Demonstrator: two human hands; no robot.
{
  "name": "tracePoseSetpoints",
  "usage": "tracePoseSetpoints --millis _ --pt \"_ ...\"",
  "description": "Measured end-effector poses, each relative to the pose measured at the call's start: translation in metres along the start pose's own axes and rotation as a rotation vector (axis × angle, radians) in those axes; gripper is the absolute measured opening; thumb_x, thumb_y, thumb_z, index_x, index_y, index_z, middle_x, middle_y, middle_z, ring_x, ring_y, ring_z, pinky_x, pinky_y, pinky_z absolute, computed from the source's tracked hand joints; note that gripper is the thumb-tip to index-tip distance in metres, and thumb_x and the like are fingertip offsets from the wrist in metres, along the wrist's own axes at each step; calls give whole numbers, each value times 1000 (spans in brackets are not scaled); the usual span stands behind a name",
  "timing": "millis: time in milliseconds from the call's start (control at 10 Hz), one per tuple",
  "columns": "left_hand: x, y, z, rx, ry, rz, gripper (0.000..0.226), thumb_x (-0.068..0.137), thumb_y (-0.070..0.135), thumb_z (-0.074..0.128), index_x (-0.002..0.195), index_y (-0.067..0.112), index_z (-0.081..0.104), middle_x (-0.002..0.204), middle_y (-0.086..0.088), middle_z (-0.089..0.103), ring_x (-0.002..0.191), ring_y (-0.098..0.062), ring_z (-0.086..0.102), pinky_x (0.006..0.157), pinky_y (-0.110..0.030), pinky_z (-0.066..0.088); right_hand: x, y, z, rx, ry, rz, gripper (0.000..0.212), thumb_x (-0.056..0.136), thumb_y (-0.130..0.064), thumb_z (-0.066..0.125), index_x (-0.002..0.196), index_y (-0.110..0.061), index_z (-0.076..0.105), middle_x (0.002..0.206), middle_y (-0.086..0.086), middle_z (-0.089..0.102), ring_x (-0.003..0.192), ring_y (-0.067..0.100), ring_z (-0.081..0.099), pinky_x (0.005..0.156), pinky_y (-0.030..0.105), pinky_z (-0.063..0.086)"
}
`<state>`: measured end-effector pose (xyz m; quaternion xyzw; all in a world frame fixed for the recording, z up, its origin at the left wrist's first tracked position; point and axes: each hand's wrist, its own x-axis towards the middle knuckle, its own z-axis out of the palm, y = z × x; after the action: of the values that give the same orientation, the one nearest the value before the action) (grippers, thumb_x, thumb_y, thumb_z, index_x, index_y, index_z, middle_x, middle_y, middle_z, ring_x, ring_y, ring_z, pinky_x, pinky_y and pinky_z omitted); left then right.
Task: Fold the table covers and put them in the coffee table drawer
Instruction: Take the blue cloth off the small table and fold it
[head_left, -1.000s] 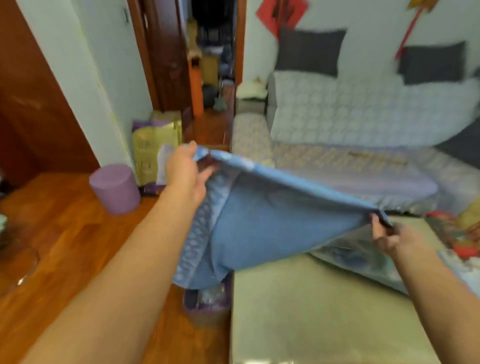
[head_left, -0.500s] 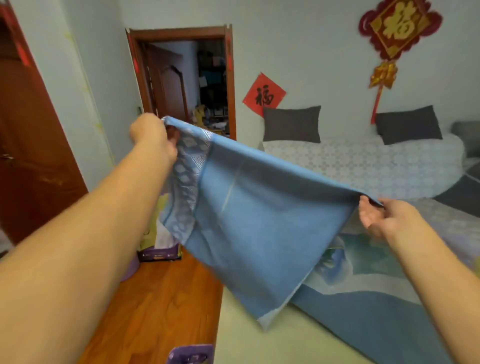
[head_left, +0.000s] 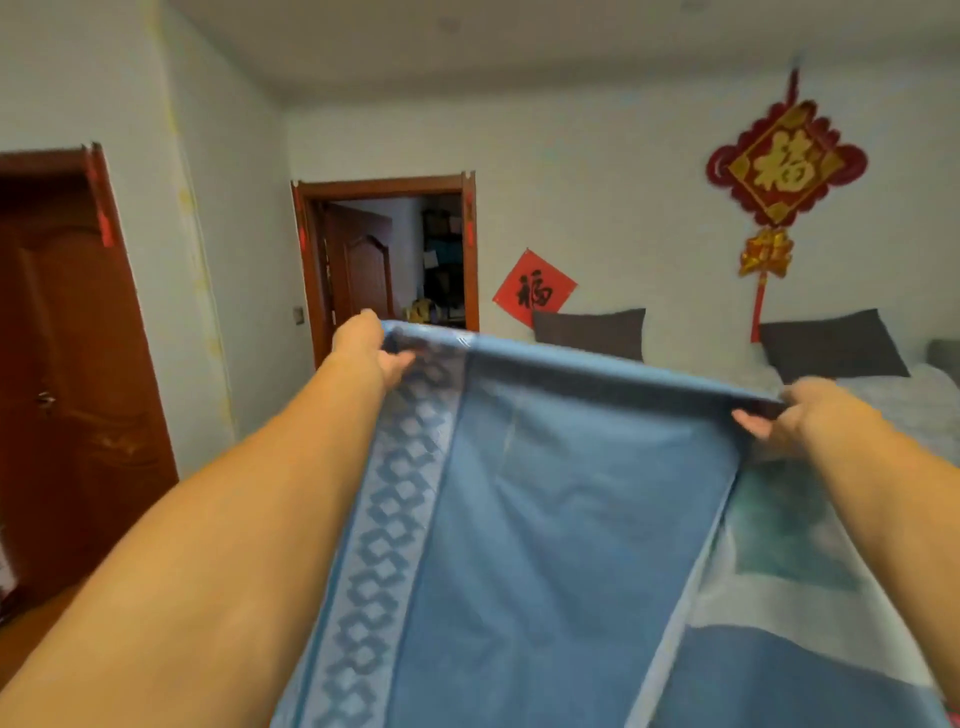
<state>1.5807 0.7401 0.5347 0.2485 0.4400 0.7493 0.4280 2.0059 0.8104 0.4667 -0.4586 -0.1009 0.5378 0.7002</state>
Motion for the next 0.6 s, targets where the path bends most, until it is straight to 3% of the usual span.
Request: tracePoseSetpoints --millis 100,200,300,400,500,600 --pt "40 29 34 -407 -258 203 34 109 37 39 127 12 51 115 -17 63 106 -32 64 63 -41 59 -14 -54 12 34 -369 -339 32 92 -41 68 106 -16 55 138 15 56 110 27 63 89 43 58" --pt "36 66 37 -590 -360 195 41 105 38 48 129 5 54 127 -28 63 116 -44 65 89 -61 55 -68 -90 15 397 -450 -491 16 101 -13 54 117 -12 57 122 15 66 103 28 70 82 47 61" --pt "14 63 5 -620 -427 217 34 107 32 46 123 3 54 123 -28 62 122 -45 60 99 -63 49 -104 -94 -6 423 -519 -544 40 86 -7 67 125 -7 55 119 17 67 94 32 75 75 49 61" --pt "-20 21 -61 -599 -406 195 31 108 29 41 107 2 56 102 -21 66 104 -37 67 89 -51 58 -112 -60 -46 352 -477 -449 88 52 -10 82 135 -3 53 126 17 66 103 33 72 77 45 61" --pt "-37 -57 -165 -350 -244 133 42 106 31 40 131 0 53 125 -19 64 117 -32 64 95 -46 56 -107 24 -107 146 -386 -352 104 44 -17 88 139 0 51 135 15 61 113 29 69 91 41 58" --pt "-76 -161 -278 -104 0 -66 43 101 21 48 137 -2 57 130 -16 67 115 -28 67 89 -37 59 -131 145 -185 -3 -178 -240 41 84 -13 68 123 -4 60 107 7 73 94 18 74 77 33 62"
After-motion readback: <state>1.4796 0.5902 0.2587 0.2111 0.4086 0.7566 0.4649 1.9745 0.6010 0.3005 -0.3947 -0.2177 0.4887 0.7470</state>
